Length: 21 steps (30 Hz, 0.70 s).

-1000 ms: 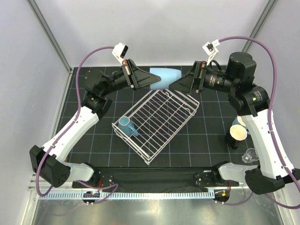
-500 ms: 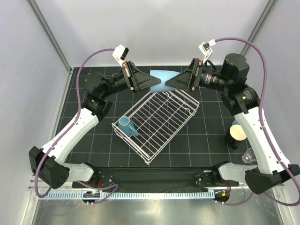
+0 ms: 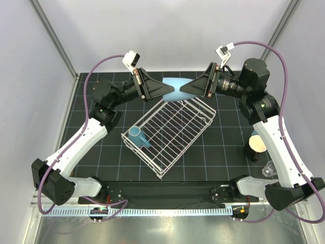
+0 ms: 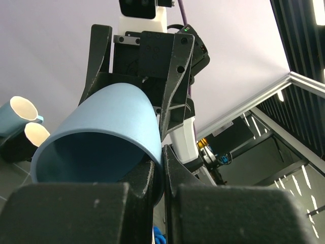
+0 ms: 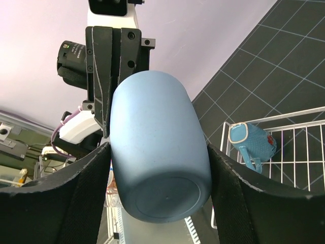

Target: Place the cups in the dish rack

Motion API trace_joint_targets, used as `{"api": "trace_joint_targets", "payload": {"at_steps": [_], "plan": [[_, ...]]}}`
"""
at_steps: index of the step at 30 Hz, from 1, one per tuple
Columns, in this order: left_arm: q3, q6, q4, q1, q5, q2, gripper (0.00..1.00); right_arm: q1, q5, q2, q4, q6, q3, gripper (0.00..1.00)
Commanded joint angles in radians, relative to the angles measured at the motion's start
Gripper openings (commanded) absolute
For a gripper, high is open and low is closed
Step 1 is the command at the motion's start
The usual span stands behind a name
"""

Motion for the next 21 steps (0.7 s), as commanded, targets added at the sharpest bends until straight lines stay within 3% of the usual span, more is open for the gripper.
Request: {"api": "trace_joint_targets", "payload": {"at_steps": [1, 5, 6, 7, 8, 13, 16, 21], "plan": [[-0.010, -0.005, 0.051, -0.009, -0.004, -0.030, 0.00, -0.003, -0.021, -0.018, 0.068, 0.024, 0.001, 0.53], [-0.013, -0.008, 0.050, -0.009, -0.007, -0.024, 0.03, -0.004, -0.015, -0.018, 0.070, 0.024, -0.005, 0.28], [-0.013, -0.010, 0.038, -0.009, -0.007, -0.021, 0.11, -0.004, -0.012, -0.018, 0.062, 0.024, -0.004, 0.13], [-0.012, 0.005, 0.012, -0.007, -0.009, -0.021, 0.21, -0.003, -0.010, -0.018, 0.059, 0.023, -0.002, 0.06], [-0.009, 0.021, -0.014, -0.007, -0.010, -0.024, 0.39, -0.003, -0.009, -0.018, 0.054, 0.021, -0.004, 0.04], [0.008, 0.177, -0.287, 0.009, -0.038, -0.058, 0.65, -0.003, 0.022, -0.029, 0.008, -0.011, -0.004, 0.04], [0.010, 0.260, -0.445, 0.036, -0.070, -0.098, 0.74, -0.004, 0.051, -0.030, -0.050, -0.049, -0.002, 0.04], [0.008, 0.360, -0.683, 0.111, -0.211, -0.185, 0.76, -0.003, 0.137, -0.010, -0.212, -0.129, 0.001, 0.04]]}}
